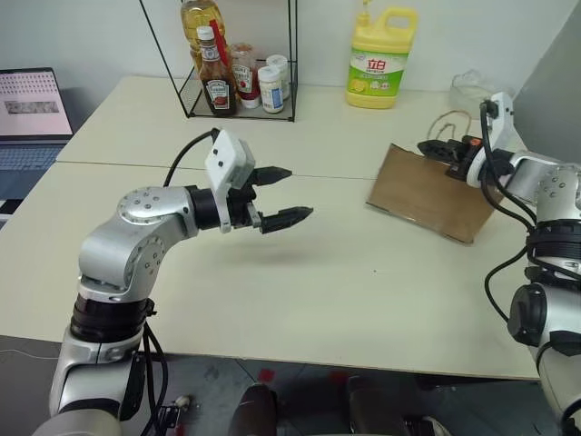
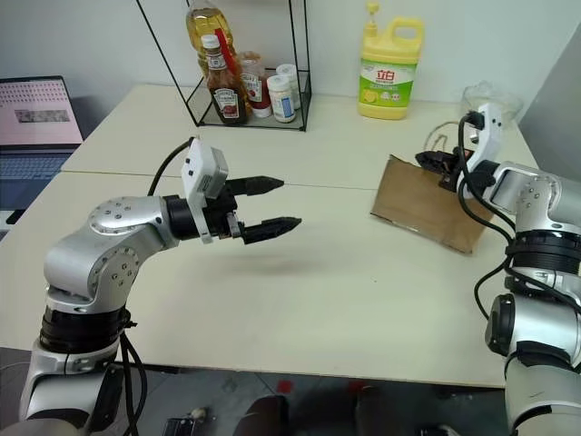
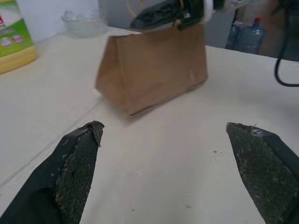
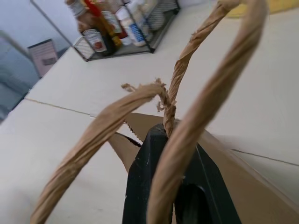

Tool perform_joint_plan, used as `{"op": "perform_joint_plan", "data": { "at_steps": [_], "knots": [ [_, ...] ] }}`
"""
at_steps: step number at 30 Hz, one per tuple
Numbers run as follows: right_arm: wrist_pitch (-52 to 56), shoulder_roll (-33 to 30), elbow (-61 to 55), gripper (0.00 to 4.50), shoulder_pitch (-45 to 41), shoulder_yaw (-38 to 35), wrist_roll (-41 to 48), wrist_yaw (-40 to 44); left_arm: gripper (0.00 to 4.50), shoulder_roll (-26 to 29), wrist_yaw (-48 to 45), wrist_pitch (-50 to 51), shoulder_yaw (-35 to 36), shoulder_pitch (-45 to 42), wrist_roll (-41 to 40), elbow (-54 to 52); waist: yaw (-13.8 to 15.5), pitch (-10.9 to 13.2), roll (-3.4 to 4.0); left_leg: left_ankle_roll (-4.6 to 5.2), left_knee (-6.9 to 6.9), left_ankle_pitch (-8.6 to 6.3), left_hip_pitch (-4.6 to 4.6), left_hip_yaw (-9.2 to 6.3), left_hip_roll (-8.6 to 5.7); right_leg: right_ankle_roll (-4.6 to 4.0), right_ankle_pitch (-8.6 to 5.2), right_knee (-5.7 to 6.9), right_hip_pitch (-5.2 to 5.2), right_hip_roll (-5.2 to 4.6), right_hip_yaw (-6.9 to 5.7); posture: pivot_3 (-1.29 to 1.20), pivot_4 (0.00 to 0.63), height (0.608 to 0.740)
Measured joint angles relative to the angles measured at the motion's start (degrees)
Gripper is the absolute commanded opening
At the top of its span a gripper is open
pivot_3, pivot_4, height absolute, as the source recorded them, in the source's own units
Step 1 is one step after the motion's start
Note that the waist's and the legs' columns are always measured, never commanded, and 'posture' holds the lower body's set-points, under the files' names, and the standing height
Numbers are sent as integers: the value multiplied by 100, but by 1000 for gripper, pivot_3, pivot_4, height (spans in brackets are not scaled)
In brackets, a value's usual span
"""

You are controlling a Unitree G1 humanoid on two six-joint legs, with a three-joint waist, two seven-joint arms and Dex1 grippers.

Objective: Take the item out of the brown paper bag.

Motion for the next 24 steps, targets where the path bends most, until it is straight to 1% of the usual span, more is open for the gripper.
{"op": "perform_joint_plan", "data": {
  "at_steps": [2, 5, 8, 10, 13, 16, 18, 24],
  "knots": [
    [0, 164, -124, 44, -39, 129, 45, 106, 4500, 95, 83, 161, 112, 128, -149, -229, -17, 0, 1, 0, 0, 0, 1, 0, 0, 0, 0, 7, -2, 0, -1, 0, 150, 740],
    [-26, 497, -159, 44, -168, 447, 55, 300, 4500, 186, 385, 481, 477, 429, -439, -679, -30, 1, 2, 0, 4, 0, 3, 1, 0, 0, 0, 24, -7, 0, 0, 0, 150, 740],
    [-306, 1035, 76, 44, -448, 894, -6, 541, 4500, 186, 882, 831, 871, 745, -719, -1126, -66, 3, 5, 1, 12, 0, 6, -3, 1, 0, 0, 44, -11, 1, -2, 0, 150, 740],
    [-519, 1269, 295, 44, -606, 1067, -44, 635, 4500, 185, 1137, 951, 1082, 885, -804, -1303, -64, 4, 4, 2, 22, 0, 8, -5, 1, 0, 0, 60, -9, 1, -3, 0, 150, 740],
    [-1210, 1751, 1161, 44, -1008, 1368, -354, 830, 4500, 193, 1649, 1201, 1688, 1331, -1021, -1652, -61, 3, 4, 7, 25, 0, 13, -9, 0, 0, 0, 67, -8, 2, -3, 0, 150, 740],
    [-1837, 2104, 2016, 44, -1289, 1506, -670, 860, 4500, 235, 1951, 1357, 2046, 1703, -1201, -1956, -44, 3, 4, 7, 26, 2, 13, -13, -1, 0, 0, 72, -8, 2, -6, 0, 150, 740],
    [-2229, 2239, 2602, 44, -1528, 1517, -867, 854, 4500, 300, 2124, 1435, 2247, 1928, -1339, -2136, -27, 4, 3, 5, 27, 3, 14, -15, -1, -1, 0, 73, -9, 2, -7, 0, 150, 740],
    [-2827, 2486, 3476, 44, -1906, 1458, -1142, 841, 4500, 471, 2411, 1519, 2641, 2217, -1651, -2364, -27, 4, 3, 5, 24, 3, 17, -14, 0, -1, 0, 74, -9, 4, -7, 0, 150, 740]
  ]
}}
